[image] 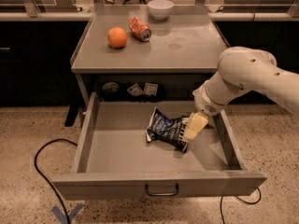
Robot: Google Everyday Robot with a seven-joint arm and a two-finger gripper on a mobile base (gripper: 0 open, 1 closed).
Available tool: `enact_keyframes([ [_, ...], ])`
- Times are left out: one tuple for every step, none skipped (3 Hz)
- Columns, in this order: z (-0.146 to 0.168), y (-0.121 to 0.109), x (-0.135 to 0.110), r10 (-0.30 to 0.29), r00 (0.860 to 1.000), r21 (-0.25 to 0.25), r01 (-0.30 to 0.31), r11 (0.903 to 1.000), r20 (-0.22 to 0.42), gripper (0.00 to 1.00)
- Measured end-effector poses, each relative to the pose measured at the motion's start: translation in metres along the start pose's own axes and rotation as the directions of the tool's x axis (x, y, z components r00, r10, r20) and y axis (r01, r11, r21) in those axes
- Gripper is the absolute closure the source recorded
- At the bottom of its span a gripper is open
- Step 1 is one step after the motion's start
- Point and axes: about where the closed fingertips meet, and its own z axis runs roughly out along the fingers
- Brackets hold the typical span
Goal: Pick blue chip bag from top drawer and place on counter
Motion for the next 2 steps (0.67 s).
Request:
enact_keyframes([
  [0.016, 0.003, 0.002, 0.0, 1.0, -0.005, 0.0, 1.0, 0.011, 0.0],
  [0.051, 0.011, -0.006, -0.024, 0.999, -0.023, 0.025, 0.9994, 0.044, 0.0],
])
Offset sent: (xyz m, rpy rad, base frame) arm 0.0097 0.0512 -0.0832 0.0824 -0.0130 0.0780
